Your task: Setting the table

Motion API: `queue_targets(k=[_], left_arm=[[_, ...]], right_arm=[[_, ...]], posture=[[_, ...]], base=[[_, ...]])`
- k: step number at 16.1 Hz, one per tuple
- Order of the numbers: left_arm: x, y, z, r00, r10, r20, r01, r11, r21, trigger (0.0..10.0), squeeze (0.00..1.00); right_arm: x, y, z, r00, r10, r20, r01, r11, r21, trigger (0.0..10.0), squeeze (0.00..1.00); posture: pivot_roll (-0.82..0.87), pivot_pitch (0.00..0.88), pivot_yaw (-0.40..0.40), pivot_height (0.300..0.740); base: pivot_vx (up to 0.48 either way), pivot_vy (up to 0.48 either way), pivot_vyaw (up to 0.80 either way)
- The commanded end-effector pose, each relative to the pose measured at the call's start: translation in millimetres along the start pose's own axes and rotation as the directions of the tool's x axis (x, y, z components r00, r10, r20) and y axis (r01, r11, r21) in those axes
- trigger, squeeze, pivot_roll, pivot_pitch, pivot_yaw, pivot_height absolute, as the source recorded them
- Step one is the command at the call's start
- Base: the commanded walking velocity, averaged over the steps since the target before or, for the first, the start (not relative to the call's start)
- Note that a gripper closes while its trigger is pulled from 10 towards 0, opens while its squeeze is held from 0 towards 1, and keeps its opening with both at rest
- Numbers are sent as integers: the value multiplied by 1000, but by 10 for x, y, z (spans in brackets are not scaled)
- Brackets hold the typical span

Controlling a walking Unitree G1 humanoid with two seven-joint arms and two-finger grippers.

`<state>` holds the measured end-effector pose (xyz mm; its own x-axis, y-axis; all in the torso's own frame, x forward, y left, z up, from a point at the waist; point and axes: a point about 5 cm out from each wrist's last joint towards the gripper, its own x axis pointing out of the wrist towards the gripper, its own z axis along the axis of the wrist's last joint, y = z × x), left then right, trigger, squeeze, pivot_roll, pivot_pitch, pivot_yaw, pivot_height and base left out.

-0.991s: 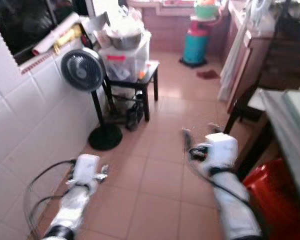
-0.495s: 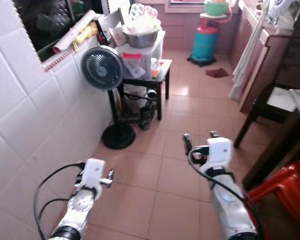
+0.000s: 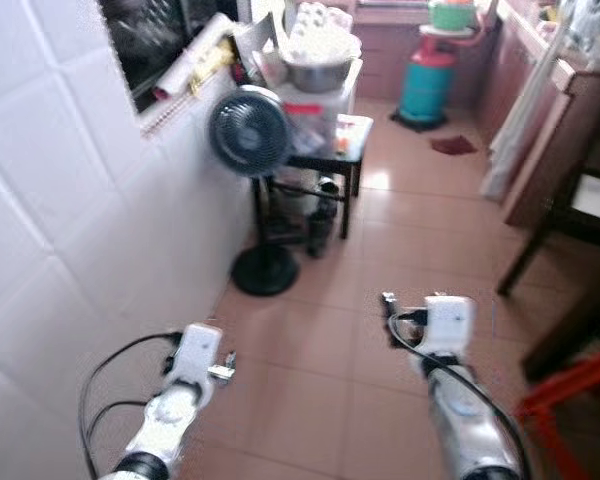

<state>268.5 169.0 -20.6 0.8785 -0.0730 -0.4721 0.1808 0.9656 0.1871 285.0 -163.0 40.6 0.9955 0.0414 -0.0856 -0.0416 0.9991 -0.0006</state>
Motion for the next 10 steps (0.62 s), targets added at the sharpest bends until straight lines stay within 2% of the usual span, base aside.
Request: queue_targets(k=[1, 2, 3, 4, 8, 10], left_arm=[[20, -108, 18, 999, -36, -9, 36, 999, 6, 10000, 0], [20, -115, 22, 999, -46, -5, 46, 999, 2, 10000, 0], [21, -122, 27, 999, -52, -1, 52, 999, 8, 10000, 0], [19, -152, 32, 995, -103, 9, 103, 995, -6, 10000, 0], [-30, -120, -159, 991, -83, -103, 81, 996, -24, 10000, 0], [-98, -77, -327, 982, -61, -179, 51, 997, -61, 10000, 0]], right_arm=[[-22, -122, -37, 999, -42, -12, 42, 999, -7, 10000, 0], [-22, -119, -40, 999, -43, -11, 43, 999, -7, 10000, 0], [-21, -118, -43, 999, -43, -9, 43, 999, -11, 10000, 0], [-21, -113, -65, 999, -44, -13, 44, 999, -15, 10000, 0], [-60, -220, -269, 989, -85, -121, 83, 996, -27, 10000, 0], [-103, -269, -393, 977, -84, -196, 78, 996, -36, 10000, 0]], posture=[[56, 0, 37, 740], [56, 0, 38, 740], [56, 0, 38, 740], [54, 0, 39, 740], [69, 0, 19, 740], [81, 0, -7, 740]], base=[[0, 480, 0], [0, 454, 0], [0, 0, 0], [0, 0, 0], [0, 0, 0], [0, 0, 0]])
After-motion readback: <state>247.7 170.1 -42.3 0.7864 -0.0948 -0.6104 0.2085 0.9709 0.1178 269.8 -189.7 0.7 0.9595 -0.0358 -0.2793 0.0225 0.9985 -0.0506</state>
